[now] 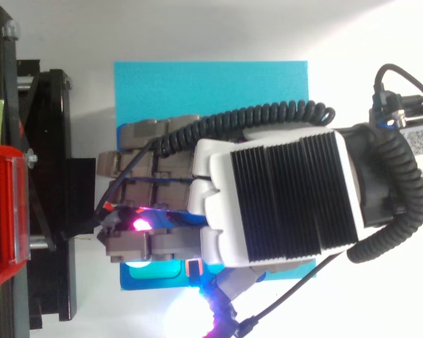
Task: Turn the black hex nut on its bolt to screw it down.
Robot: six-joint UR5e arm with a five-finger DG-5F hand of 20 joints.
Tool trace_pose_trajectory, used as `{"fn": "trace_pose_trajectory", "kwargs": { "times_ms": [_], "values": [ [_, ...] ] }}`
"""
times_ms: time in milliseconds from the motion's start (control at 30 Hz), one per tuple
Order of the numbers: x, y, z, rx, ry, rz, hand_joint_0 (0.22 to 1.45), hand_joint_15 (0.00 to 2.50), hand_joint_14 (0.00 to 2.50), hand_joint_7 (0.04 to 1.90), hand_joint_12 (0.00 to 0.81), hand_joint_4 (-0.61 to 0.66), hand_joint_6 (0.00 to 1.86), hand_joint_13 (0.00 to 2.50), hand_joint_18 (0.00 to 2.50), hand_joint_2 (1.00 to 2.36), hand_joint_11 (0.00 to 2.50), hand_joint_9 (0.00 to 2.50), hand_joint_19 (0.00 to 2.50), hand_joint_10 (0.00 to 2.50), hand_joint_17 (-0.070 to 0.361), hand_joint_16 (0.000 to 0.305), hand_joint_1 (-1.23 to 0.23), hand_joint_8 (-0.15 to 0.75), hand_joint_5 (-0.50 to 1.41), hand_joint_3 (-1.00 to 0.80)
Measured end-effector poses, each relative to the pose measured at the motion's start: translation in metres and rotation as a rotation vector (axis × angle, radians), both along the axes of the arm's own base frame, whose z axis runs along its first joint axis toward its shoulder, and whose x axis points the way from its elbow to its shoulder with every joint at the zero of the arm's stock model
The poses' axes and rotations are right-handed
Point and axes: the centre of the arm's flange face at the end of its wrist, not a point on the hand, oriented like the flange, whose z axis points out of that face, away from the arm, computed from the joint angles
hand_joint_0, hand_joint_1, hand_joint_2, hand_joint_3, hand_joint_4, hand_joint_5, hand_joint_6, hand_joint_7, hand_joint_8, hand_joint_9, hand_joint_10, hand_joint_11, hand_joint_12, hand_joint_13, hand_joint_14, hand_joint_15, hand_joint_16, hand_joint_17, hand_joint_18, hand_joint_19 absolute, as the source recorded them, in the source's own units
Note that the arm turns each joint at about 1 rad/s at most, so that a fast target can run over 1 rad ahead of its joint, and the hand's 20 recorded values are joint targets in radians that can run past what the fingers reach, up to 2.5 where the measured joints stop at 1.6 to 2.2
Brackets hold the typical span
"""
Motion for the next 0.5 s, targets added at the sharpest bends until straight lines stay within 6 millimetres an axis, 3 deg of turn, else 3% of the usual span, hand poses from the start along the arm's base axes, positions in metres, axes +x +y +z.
{"fn": "trace_pose_trajectory", "kwargs": {
  "times_ms": [500],
  "values": [
    [0.0055,-0.0019,-0.0108,-0.011,-0.027,-0.013,0.51,0.12,0.00,1.31,0.334,0.26,0.52,0.66,0.59,1.00,0.18,0.72,0.25,0.00,0.099,0.044,-0.30,0.311,-0.04,-0.50]
  ]
}}
